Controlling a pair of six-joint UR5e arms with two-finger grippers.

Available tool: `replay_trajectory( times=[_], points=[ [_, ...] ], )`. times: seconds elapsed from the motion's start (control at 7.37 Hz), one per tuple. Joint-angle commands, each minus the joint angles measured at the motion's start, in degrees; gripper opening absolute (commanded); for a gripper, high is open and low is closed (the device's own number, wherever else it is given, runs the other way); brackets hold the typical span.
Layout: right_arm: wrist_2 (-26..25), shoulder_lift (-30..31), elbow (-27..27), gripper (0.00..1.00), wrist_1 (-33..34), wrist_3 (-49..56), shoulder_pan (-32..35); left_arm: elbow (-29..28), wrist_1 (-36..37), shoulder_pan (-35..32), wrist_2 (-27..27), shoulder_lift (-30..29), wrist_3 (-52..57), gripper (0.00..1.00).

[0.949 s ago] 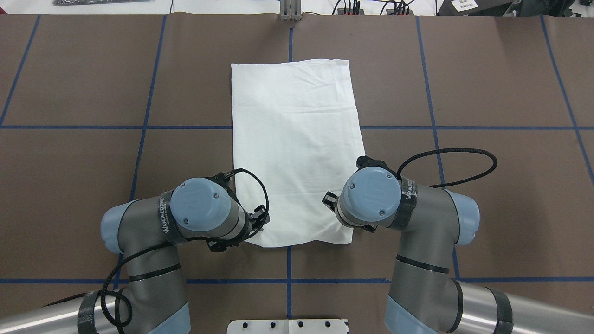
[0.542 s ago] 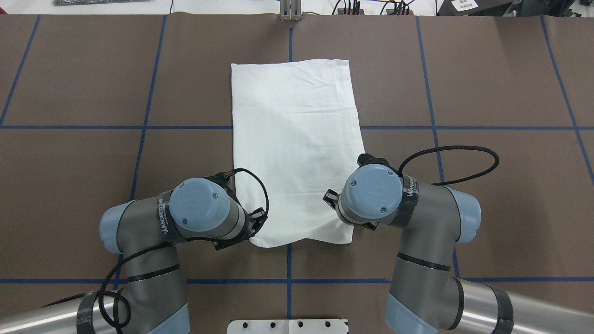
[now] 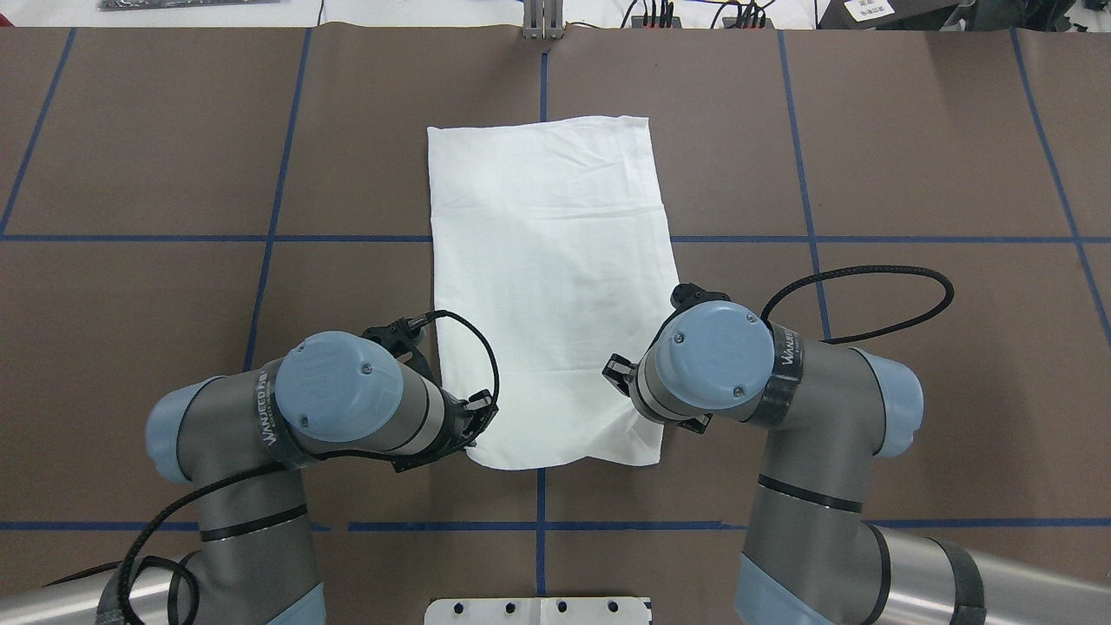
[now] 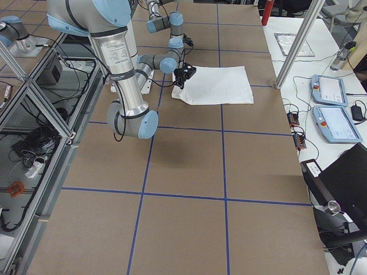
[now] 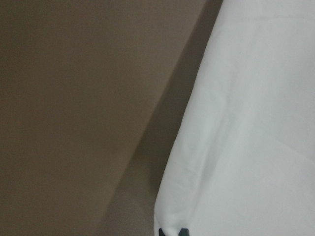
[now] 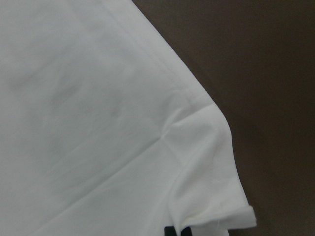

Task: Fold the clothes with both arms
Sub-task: 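Lift the near edge with both grippers and fold it farther from the robot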

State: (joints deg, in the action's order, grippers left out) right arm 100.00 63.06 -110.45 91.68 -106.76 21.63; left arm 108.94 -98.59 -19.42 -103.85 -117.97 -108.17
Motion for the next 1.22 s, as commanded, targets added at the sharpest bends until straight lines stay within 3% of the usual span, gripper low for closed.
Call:
replay_trajectory(
  times=[0.0, 0.41, 0.68, 1.08],
  points=[
    [4.9, 2.8, -6.5, 0.0, 0.4, 0.1, -1.1, 8.2, 6.4, 1.7, -0.1, 0.8, 0.1, 0.0],
    [12.2, 6.4, -12.4, 0.0, 0.3, 0.0, -5.3, 15.0, 14.4, 8.2, 0.0, 0.9, 0.0, 0.0],
    [12.2, 6.9, -14.5, 0.0, 0.3, -0.1, -5.1, 18.8, 19.1, 8.3, 0.0, 1.0, 0.1, 0.0],
    [11.7, 3.9, -13.8, 0.0, 0.2, 2.3, 0.7, 18.5, 19.2, 4.9, 0.0, 0.1, 4.7, 0.0]
  ],
)
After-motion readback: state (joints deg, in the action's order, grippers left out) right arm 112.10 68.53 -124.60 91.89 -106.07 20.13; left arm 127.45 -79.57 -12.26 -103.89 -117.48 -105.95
